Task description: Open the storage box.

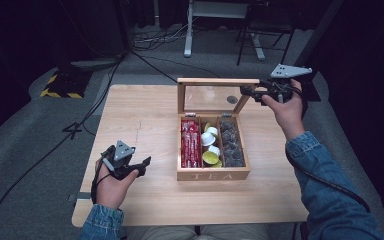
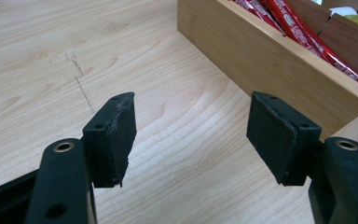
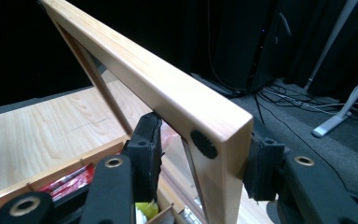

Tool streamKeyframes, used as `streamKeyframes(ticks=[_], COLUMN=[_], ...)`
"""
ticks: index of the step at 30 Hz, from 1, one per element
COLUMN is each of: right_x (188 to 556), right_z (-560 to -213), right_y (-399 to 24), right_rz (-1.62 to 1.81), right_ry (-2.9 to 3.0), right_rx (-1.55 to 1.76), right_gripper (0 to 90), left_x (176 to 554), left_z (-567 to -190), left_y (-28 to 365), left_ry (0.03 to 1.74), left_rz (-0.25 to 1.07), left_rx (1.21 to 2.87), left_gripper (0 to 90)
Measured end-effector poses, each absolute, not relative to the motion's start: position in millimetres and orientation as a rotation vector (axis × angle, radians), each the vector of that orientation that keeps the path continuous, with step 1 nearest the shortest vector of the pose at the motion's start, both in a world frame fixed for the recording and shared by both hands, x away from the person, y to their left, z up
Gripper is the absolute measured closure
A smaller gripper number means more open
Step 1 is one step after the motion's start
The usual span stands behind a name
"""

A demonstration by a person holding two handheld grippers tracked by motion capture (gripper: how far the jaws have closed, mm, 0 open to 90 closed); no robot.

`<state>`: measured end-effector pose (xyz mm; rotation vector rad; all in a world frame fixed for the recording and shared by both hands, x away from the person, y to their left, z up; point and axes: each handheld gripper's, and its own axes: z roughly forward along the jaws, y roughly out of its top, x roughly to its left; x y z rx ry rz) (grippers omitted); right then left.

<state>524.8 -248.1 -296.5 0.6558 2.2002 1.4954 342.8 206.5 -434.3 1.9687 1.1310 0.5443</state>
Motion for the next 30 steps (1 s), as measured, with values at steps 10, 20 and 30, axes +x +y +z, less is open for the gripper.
streamKeyframes(ticks=[10, 20, 30], right_x=[552.9, 580.5, 604.0], right_z=[-292.1, -299.5, -307.7], right_y=[-241.1, -234.4, -228.3], right_rz=[1.464, 1.46, 1.432], right_ry=[2.166, 2.156, 2.158], right_rx=[0.72, 0.737, 0.789], right_gripper=[52.9, 42.7, 35.5], left_x=[347.9, 351.7, 353.9], left_z=[-438.9, -442.2, -445.1], left_y=[207.8, 208.9, 211.1], left_ry=[1.13, 1.129, 1.134], left_rz=[0.531, 0.528, 0.52], left_rx=[1.989, 1.995, 2.001], left_gripper=[32.5, 32.6, 32.4])
